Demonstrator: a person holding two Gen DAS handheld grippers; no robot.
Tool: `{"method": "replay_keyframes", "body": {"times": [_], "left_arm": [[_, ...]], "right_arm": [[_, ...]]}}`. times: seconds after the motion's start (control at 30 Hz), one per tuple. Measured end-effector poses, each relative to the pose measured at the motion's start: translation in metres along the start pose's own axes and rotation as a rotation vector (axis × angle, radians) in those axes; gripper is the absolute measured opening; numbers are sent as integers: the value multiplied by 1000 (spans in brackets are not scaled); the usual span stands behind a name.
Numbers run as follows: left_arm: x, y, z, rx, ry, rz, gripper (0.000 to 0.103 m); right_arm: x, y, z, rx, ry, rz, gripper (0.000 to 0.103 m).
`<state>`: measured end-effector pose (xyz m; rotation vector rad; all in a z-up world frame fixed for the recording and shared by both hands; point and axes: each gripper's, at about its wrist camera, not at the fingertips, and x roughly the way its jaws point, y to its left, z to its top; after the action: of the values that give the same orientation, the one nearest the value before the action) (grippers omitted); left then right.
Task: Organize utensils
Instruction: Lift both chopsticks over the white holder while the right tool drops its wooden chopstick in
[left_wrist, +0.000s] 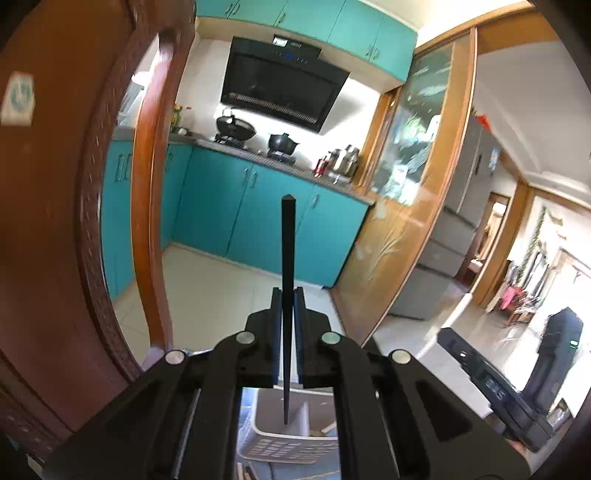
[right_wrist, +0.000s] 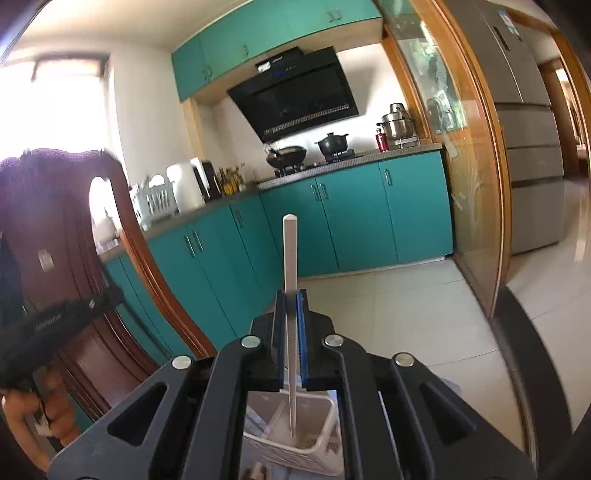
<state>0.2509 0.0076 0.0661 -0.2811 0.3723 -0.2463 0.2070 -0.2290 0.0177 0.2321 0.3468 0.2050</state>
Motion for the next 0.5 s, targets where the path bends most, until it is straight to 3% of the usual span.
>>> {"method": "replay_keyframes", "body": {"times": [0.3,0.43,0.5], "left_arm": [[43,-2,-57,96,126,80,7],[37,-2,-64,122,125,90,7],[30,-1,-66,121,114,90,7]], "right_arm": [[6,4,-37,-74,81,-2,7],[-4,-2,-45,-54,72,8,10],[-9,-8,-44,-36,55,14,17]]}}
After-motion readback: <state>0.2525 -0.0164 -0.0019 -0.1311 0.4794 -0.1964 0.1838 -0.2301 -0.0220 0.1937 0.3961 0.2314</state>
